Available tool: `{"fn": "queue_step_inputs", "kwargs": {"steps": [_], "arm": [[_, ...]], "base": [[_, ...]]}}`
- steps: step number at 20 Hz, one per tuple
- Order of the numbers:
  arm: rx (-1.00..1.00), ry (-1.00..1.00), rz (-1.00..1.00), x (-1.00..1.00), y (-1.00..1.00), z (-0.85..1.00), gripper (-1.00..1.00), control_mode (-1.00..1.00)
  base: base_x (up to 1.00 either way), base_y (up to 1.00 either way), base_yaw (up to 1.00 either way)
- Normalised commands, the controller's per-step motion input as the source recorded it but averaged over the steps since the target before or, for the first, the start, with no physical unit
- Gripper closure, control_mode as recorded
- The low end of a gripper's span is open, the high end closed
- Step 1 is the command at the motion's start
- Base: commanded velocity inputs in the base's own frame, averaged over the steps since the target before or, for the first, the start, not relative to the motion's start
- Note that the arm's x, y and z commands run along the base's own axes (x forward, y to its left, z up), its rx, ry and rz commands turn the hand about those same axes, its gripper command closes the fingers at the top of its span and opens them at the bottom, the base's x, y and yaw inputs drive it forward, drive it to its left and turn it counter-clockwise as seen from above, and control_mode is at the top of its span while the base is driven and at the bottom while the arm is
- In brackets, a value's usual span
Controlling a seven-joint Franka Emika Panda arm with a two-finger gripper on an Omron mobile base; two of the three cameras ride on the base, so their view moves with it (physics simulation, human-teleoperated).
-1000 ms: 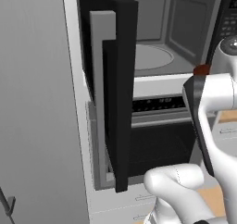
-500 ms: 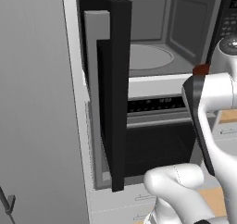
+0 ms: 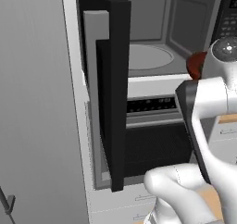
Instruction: Pick the cucumber from the sink and place it in the bowl. Then pick the bowl and place it in the microwave. Then close the microwave door and press the start button.
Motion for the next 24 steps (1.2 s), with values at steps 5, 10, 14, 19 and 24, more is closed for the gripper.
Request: {"fn": "queue_step_inputs", "kwargs": {"steps": [5,10,14,19,24], "arm": [[-0.23,-0.1,0.37,0.39,0.78,0.15,1.0,-1.0],[-0.11,0.0,0.33,0.94,0.43,0.3,1.0,-1.0],[-0.03,0.02,0.14,1.0,0.08,0.4,1.0,-1.0],[-0.06,0.04,0.0,1.0,0.0,-0.02,1.0,-1.0],[0.0,0.15,0.0,0.97,0.0,-0.03,1.0,-1.0]], "base": [[0.0,0.0,0.0],[0.0,0.0,0.0],[0.0,0.0,0.0],[0.0,0.0,0.0],[0.0,0.0,0.0]]}}
